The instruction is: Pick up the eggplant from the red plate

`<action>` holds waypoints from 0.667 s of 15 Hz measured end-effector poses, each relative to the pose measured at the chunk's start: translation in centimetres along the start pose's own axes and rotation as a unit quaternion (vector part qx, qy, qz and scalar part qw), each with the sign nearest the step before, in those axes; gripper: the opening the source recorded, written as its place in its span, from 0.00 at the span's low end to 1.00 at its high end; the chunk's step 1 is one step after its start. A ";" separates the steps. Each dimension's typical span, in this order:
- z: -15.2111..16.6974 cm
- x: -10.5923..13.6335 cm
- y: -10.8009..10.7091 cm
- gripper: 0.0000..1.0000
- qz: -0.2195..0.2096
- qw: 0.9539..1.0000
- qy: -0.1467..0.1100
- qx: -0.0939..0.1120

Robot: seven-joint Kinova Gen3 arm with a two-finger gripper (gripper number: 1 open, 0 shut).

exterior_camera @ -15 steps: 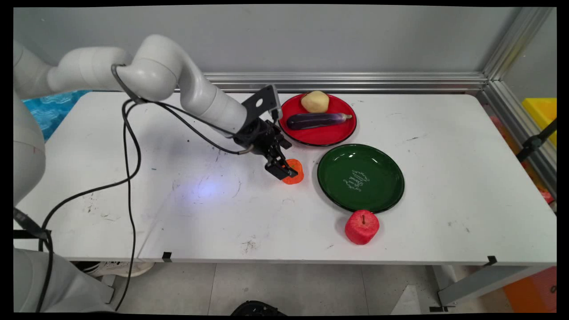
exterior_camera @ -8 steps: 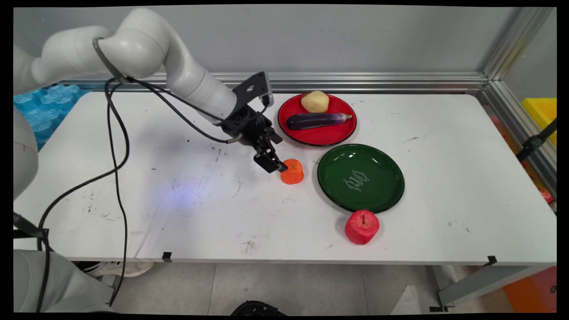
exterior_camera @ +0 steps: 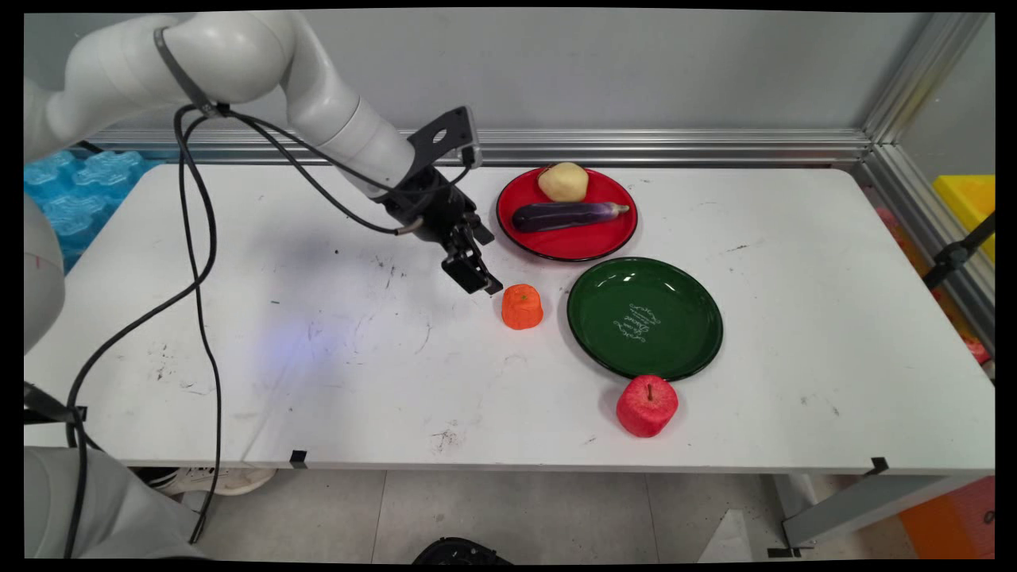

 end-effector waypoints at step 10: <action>0.7 2.8 -3.4 1.00 0.007 1.000 0.013 0.020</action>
